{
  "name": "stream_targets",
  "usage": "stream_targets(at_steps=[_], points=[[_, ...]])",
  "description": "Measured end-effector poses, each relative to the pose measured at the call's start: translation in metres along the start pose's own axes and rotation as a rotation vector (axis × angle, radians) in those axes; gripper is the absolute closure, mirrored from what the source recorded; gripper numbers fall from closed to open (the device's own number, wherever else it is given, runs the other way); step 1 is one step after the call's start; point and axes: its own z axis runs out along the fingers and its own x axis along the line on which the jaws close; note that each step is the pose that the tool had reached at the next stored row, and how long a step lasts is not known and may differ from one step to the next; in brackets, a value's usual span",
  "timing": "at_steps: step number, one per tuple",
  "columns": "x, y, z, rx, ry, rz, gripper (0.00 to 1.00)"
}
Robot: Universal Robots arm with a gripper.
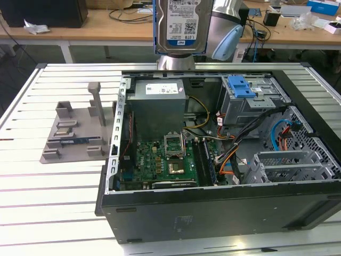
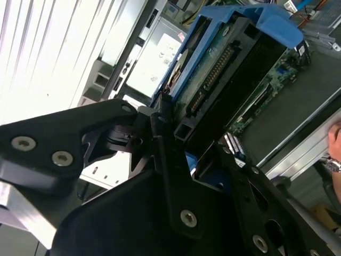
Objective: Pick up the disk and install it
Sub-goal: 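Pick up the disk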
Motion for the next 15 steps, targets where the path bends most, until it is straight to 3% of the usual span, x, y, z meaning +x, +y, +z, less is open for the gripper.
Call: stream_targets(at_steps=[15], points=[[0.0104,-0.0139,0.0061,0.0001,-0.0001,0.0,0.64]])
